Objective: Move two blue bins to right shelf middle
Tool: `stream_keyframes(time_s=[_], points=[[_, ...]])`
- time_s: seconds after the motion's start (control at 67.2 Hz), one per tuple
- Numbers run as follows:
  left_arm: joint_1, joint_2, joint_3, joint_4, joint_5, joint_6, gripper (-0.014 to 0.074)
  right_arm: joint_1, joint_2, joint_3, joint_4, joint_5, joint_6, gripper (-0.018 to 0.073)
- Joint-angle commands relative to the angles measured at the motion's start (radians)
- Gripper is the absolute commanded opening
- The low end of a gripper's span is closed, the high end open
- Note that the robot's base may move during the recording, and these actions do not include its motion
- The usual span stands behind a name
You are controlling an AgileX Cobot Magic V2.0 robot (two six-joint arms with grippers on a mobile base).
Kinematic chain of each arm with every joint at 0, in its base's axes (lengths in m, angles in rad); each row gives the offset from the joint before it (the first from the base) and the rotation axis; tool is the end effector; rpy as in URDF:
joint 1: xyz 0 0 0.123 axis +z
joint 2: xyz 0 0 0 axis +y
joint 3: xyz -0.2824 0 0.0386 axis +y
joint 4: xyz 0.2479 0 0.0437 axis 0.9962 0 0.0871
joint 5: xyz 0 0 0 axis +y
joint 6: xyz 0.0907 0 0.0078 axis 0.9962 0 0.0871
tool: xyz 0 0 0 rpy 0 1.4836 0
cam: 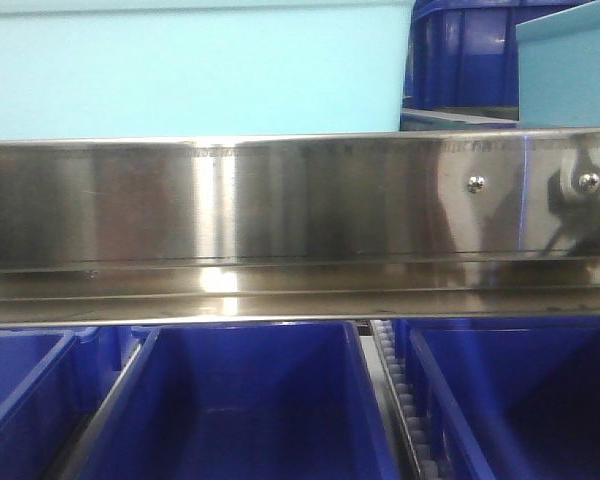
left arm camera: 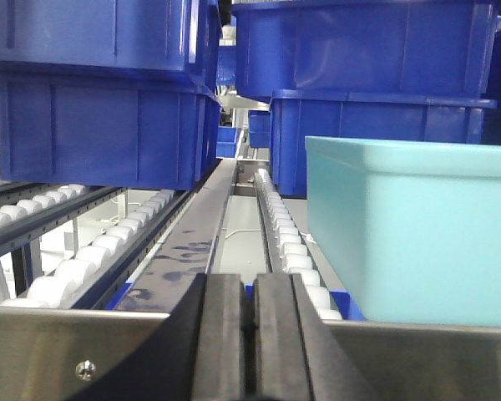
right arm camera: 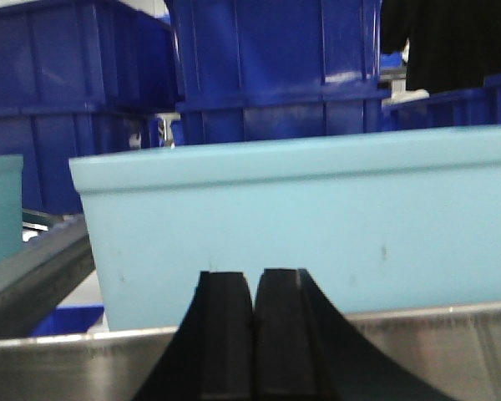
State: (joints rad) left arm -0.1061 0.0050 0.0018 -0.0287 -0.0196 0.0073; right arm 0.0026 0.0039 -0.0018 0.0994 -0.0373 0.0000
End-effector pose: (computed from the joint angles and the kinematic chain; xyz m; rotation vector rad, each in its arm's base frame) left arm 0.0563 -0.0059 0.2140 0.0619 1.4703 -0.1032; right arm 0.0561 -0.0002 0.2169 0.0731 1.4472 0.0808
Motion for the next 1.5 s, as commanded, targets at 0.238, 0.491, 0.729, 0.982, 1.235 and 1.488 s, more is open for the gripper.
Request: stream_keyframes(time_s=[0.238,0.491,0.729,0.982,1.235,1.488], points=[[0.003,-0.005,-0.018,-0.08,-0.131,0.0,-0.0111,-0.005,-0.004,-0.052,0.0,-0.035,-0.009,-0.0162],[0.003,0.064,-0.332,0.008,0.184,0.0,-0.0049,0.053,0.105,-0.398,-0.111,0.275,-0.009,-0.0162],[0.003,0.278,-0.556,0.016,0.297,0.0,0.0278,0.151,0.389,-0.622,-0.127,0.324,-0.009,0.0157],[-0.081,0.409,-0.647,0.005,0.268,0.0,0.0535,0.246,0.638,-0.751,-0.125,0.322,-0.009,0.0575],[-0.166,0.637,-0.897,-0.039,0.51,0.0,0.057,0.438,0.891,-1.046,-0.091,0.506,-0.009,0.0568],[-0.176,0.897,-1.198,-0.048,0.792,0.0,0.057,0.53,1.207,-1.43,-0.047,0.868,0.038,0.0568]])
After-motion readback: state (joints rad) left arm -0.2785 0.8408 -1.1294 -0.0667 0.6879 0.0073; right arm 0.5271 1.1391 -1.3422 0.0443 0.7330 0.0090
